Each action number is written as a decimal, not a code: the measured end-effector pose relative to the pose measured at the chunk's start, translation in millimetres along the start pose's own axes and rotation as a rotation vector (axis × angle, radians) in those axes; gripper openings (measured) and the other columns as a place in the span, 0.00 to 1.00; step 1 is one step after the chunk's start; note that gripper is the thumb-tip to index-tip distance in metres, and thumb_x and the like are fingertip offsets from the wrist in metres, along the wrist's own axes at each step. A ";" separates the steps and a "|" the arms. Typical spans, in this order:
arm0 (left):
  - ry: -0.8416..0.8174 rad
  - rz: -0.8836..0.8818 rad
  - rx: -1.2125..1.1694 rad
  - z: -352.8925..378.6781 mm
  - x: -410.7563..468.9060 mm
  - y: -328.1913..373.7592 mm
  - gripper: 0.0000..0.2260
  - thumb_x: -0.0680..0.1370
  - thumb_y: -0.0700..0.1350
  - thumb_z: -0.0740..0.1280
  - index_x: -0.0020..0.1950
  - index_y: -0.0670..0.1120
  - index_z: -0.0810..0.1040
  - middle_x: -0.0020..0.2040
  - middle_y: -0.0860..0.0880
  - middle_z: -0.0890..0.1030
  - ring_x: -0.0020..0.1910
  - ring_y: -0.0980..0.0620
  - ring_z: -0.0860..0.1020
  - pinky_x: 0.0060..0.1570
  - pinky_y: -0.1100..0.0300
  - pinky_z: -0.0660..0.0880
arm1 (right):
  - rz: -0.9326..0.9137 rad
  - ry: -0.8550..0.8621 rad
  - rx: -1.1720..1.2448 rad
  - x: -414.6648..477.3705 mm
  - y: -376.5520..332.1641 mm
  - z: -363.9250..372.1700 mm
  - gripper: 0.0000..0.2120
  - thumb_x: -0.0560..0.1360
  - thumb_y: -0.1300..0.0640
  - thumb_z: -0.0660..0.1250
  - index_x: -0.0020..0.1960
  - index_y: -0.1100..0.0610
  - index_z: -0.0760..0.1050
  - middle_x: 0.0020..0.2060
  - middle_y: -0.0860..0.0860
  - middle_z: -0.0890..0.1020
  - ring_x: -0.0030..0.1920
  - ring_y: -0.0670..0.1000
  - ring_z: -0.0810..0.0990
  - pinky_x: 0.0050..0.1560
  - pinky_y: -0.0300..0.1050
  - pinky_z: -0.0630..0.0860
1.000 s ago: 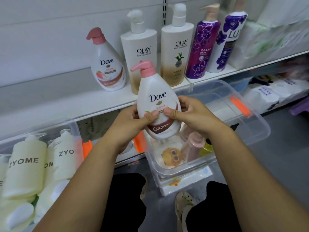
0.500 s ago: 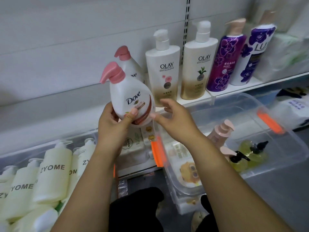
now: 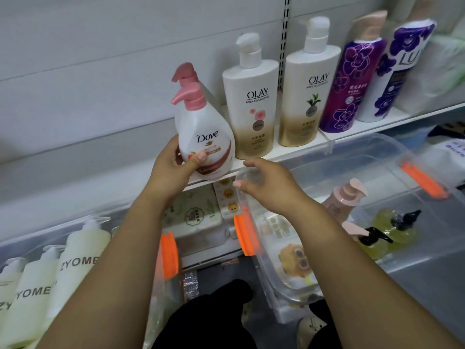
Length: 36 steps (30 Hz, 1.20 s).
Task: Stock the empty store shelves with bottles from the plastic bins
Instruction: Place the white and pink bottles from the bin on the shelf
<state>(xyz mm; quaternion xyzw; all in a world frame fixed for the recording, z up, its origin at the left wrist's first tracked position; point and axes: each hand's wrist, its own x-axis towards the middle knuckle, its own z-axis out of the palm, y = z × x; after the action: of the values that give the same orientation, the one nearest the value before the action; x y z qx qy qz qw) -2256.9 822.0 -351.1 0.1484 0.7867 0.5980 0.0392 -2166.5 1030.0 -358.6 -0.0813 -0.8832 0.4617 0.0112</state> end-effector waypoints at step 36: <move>-0.267 -0.080 0.097 -40.4 51.5 -4.4 0.26 0.56 0.57 0.83 0.47 0.76 0.77 0.72 0.52 0.70 0.66 0.49 0.74 0.65 0.50 0.75 | -0.097 0.012 0.111 24.8 -19.3 30.4 0.31 0.75 0.53 0.75 0.74 0.47 0.67 0.69 0.43 0.76 0.70 0.41 0.72 0.67 0.41 0.68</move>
<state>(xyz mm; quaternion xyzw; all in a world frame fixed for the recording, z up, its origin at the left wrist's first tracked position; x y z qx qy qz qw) -2316.4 797.9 -338.0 0.1967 0.8076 0.5324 0.1602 -2196.4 998.3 -361.7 -0.0404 -0.8592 0.5082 0.0433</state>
